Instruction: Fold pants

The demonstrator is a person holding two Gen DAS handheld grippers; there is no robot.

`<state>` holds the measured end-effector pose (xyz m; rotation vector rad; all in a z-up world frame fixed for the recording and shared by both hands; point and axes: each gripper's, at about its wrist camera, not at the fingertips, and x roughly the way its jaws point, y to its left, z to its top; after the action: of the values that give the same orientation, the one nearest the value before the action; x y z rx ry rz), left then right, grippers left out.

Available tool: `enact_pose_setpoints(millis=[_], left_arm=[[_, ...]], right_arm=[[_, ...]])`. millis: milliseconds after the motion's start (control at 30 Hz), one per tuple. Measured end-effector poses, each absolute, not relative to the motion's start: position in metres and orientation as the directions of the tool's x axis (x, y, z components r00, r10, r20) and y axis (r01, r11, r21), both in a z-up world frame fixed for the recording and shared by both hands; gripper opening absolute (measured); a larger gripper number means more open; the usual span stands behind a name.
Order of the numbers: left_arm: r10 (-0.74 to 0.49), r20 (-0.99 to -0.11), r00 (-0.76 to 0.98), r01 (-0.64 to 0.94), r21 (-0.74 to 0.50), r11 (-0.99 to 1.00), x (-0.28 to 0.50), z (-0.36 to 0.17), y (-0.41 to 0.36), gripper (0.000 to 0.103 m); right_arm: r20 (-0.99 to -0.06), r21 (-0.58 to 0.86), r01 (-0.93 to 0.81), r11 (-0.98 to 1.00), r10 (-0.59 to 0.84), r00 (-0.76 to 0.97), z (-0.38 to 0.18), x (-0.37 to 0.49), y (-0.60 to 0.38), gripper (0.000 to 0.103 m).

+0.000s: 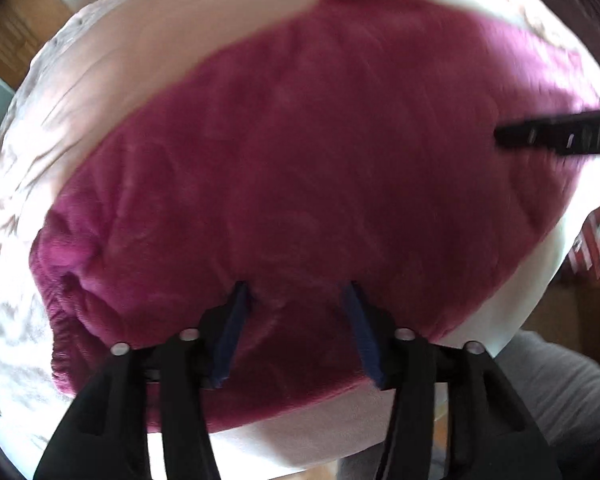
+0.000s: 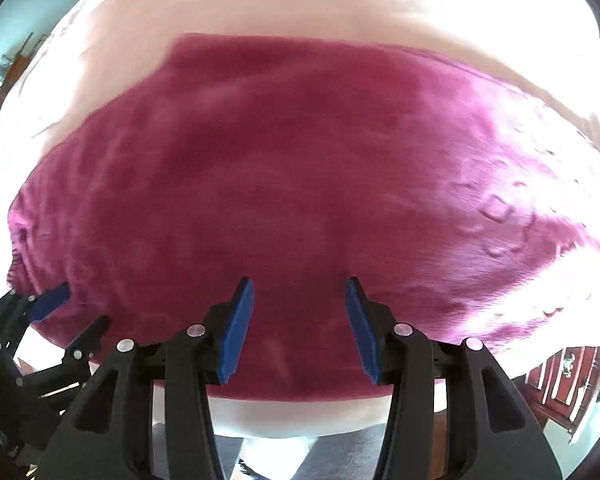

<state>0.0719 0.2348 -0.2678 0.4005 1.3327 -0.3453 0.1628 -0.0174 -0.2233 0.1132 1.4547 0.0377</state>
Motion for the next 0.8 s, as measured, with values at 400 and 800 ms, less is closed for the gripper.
enact_pose_setpoints(millis=[400, 800], left_arm=[[0.116, -0.976, 0.186, 0.356, 0.177, 0.918, 0.102, -0.27, 0.206, 0.056], [-0.03, -0.966, 0.255, 0.507, 0.107, 0.855, 0.129, -0.232, 0.029, 0.057]], right_arm=[[-0.97, 0.227, -0.051, 0.973, 0.23, 0.081, -0.231, 0.11, -0.118, 0.054], [-0.954, 0.281, 0.408, 0.869, 0.205, 0.22, -0.225, 0.074, -0.381, 0.056]])
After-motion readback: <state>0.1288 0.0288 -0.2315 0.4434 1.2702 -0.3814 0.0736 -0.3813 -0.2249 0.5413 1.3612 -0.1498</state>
